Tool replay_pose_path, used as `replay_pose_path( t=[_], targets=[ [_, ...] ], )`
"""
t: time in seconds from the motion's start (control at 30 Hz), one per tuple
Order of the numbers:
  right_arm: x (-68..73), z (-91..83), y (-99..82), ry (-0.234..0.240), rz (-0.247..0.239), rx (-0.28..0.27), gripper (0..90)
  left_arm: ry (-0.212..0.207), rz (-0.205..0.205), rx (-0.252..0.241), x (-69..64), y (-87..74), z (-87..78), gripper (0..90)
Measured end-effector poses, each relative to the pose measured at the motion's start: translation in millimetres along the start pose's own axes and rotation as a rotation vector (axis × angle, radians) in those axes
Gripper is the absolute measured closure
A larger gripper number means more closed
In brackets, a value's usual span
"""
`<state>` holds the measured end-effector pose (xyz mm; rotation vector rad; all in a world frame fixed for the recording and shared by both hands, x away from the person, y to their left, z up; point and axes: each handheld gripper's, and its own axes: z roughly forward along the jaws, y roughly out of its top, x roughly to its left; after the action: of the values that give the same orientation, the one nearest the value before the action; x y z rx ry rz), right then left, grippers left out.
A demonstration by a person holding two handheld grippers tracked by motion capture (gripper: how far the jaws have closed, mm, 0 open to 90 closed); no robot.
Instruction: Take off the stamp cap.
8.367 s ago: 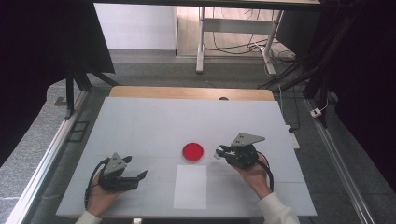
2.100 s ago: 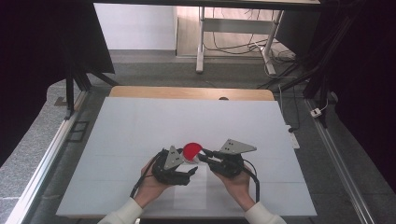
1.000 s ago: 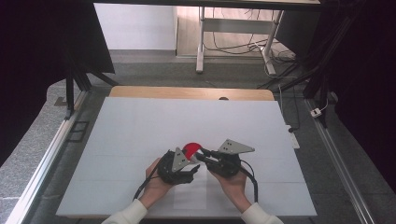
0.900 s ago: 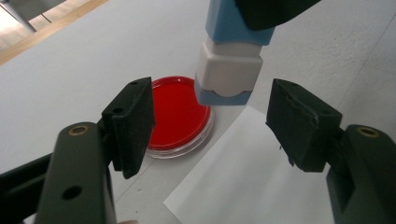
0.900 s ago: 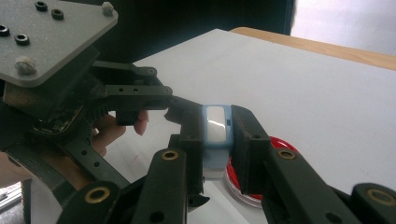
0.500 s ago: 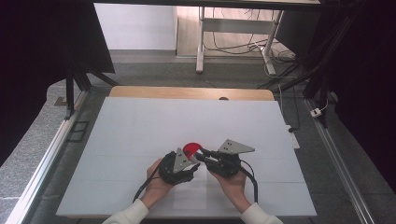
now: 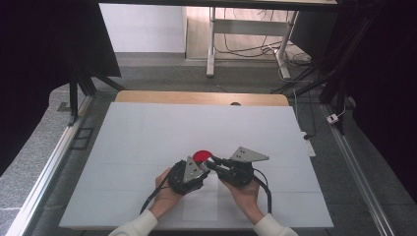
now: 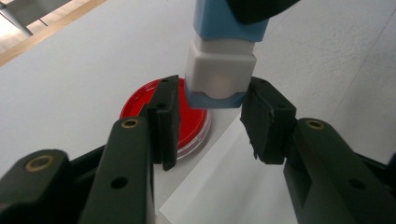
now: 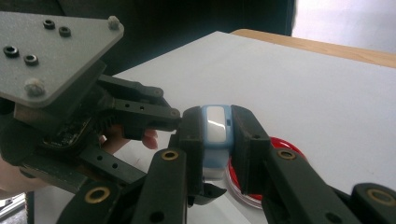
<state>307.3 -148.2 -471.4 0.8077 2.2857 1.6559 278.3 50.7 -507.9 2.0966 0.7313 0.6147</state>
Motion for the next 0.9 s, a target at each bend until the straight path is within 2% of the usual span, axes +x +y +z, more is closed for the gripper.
replay_pose_path(
  t=[0.57, 0.9],
  targets=[
    [-0.1, 1.9, -1.8, 0.004, 0.006, 0.007, 74.6, 0.006, 0.005, 0.003, -1.0, -1.6, 1.1, 63.0],
    [0.2, 1.7, -2.0, 0.002, 0.005, 0.001, 74.6, 0.011, 0.009, 0.003, -1.3, -1.8, 1.4, 63.2]
  ],
)
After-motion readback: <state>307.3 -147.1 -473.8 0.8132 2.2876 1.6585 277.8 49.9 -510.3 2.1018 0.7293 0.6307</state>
